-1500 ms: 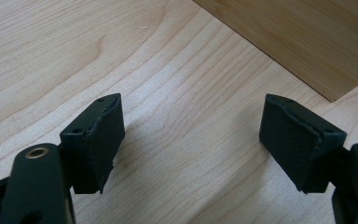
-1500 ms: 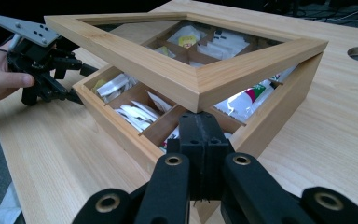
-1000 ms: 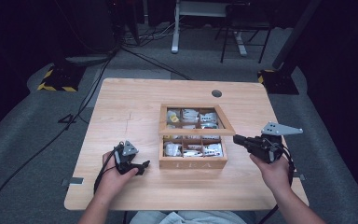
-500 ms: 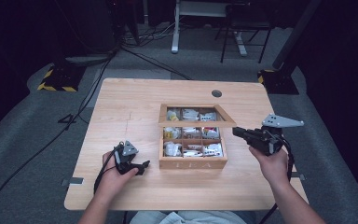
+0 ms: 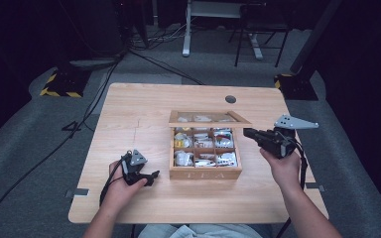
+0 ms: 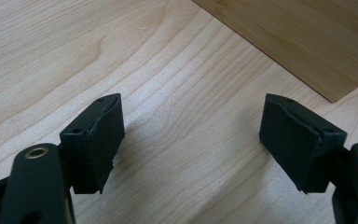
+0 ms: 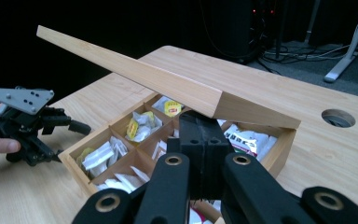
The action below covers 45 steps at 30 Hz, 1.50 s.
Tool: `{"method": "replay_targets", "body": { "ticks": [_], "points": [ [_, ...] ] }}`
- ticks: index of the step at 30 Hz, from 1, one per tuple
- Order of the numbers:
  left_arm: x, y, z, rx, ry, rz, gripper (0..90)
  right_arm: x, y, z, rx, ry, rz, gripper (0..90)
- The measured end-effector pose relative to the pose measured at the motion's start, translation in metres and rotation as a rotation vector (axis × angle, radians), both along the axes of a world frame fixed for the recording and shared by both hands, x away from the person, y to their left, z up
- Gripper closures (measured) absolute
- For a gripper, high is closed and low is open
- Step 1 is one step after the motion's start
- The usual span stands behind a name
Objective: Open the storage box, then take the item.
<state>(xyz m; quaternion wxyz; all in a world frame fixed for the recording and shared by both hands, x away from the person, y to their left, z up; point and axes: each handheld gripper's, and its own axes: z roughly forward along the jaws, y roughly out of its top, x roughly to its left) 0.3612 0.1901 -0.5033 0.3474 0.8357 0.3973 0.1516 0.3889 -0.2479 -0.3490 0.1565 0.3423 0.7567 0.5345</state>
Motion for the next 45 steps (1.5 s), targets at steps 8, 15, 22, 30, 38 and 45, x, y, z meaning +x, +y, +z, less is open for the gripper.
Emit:
{"method": "replay_targets", "body": {
  "ticks": [8,15,22,30,38,45],
  "points": [
    [0.000,0.000,0.000,0.000,0.000,0.000,22.6,0.006,0.006,0.003,-0.010,-0.022,-0.005,90.0],
    [0.000,0.000,0.000,0.000,0.000,0.000,22.6,0.009,0.017,0.005,-0.044,-0.058,-0.010,90.0],
    [0.002,-0.001,0.000,-0.002,0.003,-0.004,22.4,0.012,0.017,0.007,-0.025,-0.062,-0.014,90.0],
    [0.003,0.001,0.000,-0.017,0.007,-0.008,22.3,0.014,0.015,0.009,-0.004,-0.054,-0.013,90.0],
    [0.002,-0.001,0.000,0.004,0.000,-0.010,21.5,0.015,0.014,0.008,0.008,-0.048,-0.007,90.0],
    [0.002,-0.001,0.000,0.008,-0.004,-0.012,21.5,0.014,0.013,0.007,0.006,-0.052,-0.007,90.0]
  ]
}}
